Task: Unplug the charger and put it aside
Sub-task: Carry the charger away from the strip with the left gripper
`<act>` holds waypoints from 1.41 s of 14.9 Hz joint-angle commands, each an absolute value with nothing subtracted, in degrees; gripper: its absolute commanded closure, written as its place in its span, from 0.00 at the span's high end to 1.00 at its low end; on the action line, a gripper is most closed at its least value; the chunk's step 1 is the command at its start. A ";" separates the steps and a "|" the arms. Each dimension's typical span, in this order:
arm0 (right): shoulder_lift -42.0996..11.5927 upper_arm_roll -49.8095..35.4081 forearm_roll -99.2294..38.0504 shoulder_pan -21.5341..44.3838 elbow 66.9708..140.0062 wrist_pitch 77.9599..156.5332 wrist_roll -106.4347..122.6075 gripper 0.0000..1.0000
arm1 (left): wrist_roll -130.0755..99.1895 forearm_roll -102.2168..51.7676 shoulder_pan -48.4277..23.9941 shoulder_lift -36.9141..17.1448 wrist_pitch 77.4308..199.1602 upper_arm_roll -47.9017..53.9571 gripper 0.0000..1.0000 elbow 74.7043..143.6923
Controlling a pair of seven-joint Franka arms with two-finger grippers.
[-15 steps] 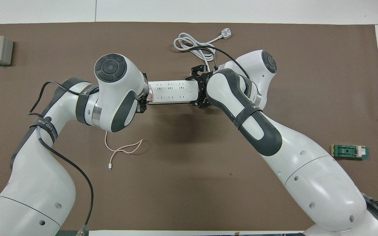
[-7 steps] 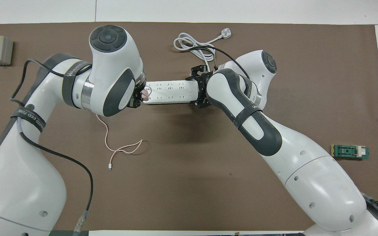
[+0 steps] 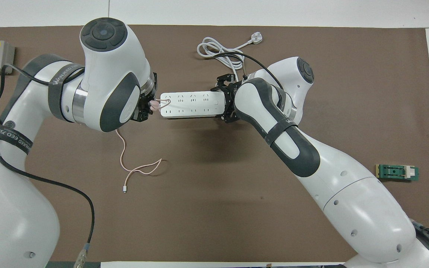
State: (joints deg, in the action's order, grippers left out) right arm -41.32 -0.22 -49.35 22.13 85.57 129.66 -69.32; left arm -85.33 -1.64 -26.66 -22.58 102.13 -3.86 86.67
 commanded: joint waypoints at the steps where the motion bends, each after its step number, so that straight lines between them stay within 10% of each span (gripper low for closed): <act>1: -43.15 -0.62 -50.89 22.41 83.67 130.78 -68.03 1.00 | -68.71 -1.23 -22.78 -16.45 101.43 -3.60 0.00 94.03; 21: -35.87 0.17 -47.81 21.54 87.10 127.11 -68.82 1.00 | 27.06 -21.69 13.01 8.61 113.62 -3.61 0.00 130.94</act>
